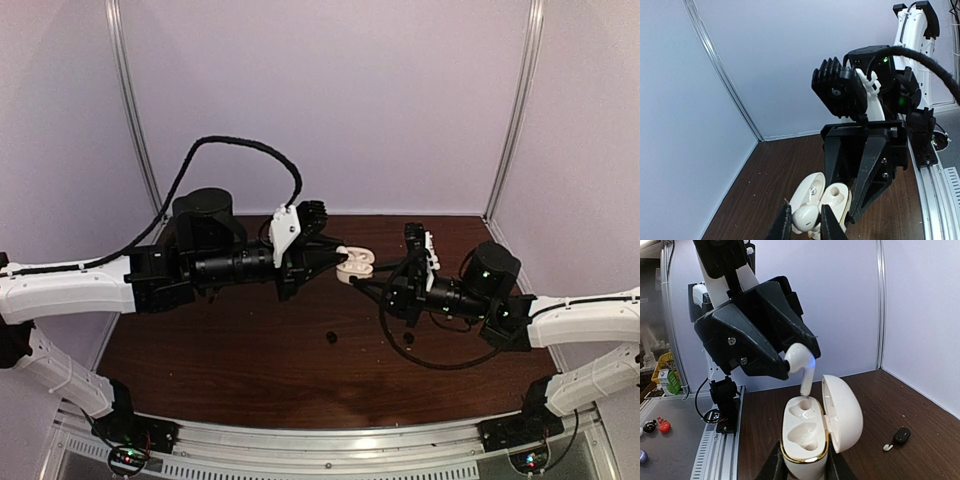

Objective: Insert the wireless bluetooth earbuds into the charging case
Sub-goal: Insert the left earbud into the left side groove of the charging case.

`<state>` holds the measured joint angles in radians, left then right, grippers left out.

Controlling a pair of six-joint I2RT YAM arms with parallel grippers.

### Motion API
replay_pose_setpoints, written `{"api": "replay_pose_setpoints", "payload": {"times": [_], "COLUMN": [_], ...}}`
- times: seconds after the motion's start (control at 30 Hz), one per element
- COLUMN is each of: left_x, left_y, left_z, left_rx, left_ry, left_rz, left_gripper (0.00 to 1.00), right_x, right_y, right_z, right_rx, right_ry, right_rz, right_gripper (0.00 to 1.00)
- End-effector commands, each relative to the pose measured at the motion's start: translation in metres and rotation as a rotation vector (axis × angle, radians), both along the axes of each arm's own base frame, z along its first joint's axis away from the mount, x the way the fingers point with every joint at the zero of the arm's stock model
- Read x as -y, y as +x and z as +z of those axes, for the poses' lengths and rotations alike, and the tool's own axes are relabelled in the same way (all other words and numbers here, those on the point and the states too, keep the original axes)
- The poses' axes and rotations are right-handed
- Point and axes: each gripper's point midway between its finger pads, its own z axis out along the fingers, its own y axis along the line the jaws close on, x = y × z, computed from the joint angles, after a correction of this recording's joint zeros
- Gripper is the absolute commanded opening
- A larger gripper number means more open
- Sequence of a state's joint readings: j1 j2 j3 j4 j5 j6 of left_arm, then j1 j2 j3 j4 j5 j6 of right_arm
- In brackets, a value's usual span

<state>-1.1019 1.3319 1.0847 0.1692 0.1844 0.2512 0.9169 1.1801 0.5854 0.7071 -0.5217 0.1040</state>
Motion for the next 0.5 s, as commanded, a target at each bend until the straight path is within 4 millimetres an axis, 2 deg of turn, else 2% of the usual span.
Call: {"api": "replay_pose_setpoints", "payload": {"times": [0.0,0.3,0.47], "left_x": [0.005,0.005,0.004], "left_y": [-0.001,0.002,-0.004], "left_z": [0.005,-0.011,-0.015], "left_rx": [0.02,0.006,-0.007], "left_ry": [-0.014,0.035,0.047], "left_rz": [-0.007,0.007,-0.018], "left_gripper": [0.1,0.1,0.1], "right_x": [-0.003,-0.004,-0.003], "right_y": [-0.002,-0.003,-0.002], "right_z": [0.02,0.023,0.022], "right_rx": [0.012,0.013,0.008], "right_ry": [0.055,0.057,0.057], "right_rz": [0.001,-0.001,-0.005], "right_gripper": [0.0,0.0,0.0]}}
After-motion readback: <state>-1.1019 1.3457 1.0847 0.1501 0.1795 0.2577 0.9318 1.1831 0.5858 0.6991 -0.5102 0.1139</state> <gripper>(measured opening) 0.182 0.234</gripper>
